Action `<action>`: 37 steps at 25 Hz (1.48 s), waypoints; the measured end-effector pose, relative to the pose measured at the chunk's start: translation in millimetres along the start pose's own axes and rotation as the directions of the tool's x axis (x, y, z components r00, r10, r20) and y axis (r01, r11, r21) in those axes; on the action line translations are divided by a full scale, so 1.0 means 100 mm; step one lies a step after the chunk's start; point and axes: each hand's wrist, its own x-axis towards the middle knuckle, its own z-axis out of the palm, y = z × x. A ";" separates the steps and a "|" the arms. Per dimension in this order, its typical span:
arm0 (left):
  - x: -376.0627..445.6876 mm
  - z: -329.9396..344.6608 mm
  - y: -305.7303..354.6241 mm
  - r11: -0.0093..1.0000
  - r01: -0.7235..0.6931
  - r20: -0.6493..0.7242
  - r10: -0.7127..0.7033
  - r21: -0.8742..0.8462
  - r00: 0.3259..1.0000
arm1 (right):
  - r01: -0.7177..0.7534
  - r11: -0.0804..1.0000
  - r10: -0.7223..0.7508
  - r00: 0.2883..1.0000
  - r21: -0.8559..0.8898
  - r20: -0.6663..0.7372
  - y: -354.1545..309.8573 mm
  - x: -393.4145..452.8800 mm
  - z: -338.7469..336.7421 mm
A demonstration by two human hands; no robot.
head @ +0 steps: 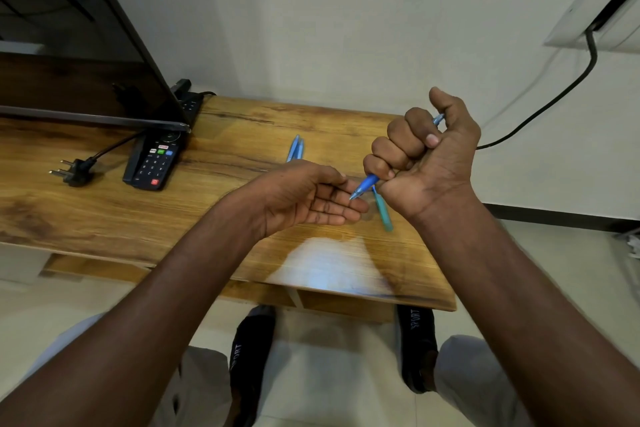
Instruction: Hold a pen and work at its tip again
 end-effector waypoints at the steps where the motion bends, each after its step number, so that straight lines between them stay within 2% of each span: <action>1: 0.00 0.00 0.00 1.000 0.000 -0.001 0.000 0.000 1.000 | 0.007 1.000 -0.007 1.000 0.004 -0.002 0.00 0.00 0.00; 14: -0.01 0.00 0.00 1.000 -0.006 0.015 0.006 -0.014 1.000 | -0.044 0.999 0.044 0.999 -0.013 0.010 -0.01 0.03 -0.02; 23: -0.05 0.02 0.02 1.000 -0.024 0.004 0.024 0.001 1.000 | 0.031 0.999 -0.032 0.997 -0.009 -0.077 -0.01 0.04 -0.05; 26: -0.06 0.04 0.02 0.997 -0.059 0.004 0.058 0.040 0.998 | 0.025 0.999 -0.028 0.995 -0.031 -0.091 -0.01 0.07 -0.06; 30: -0.07 0.04 0.03 0.989 -0.092 0.073 0.084 0.115 0.994 | -0.063 0.998 0.060 0.995 -0.024 -0.084 0.03 0.10 -0.09; 34: -0.07 0.03 0.01 0.967 -0.157 0.115 0.136 0.202 0.984 | -0.058 0.998 0.055 0.993 -0.026 -0.106 0.09 0.16 -0.11; 37: -0.06 0.03 -0.02 0.910 -0.217 0.053 0.212 0.354 0.976 | -0.047 0.994 0.031 0.986 -0.095 -0.162 0.12 0.19 -0.12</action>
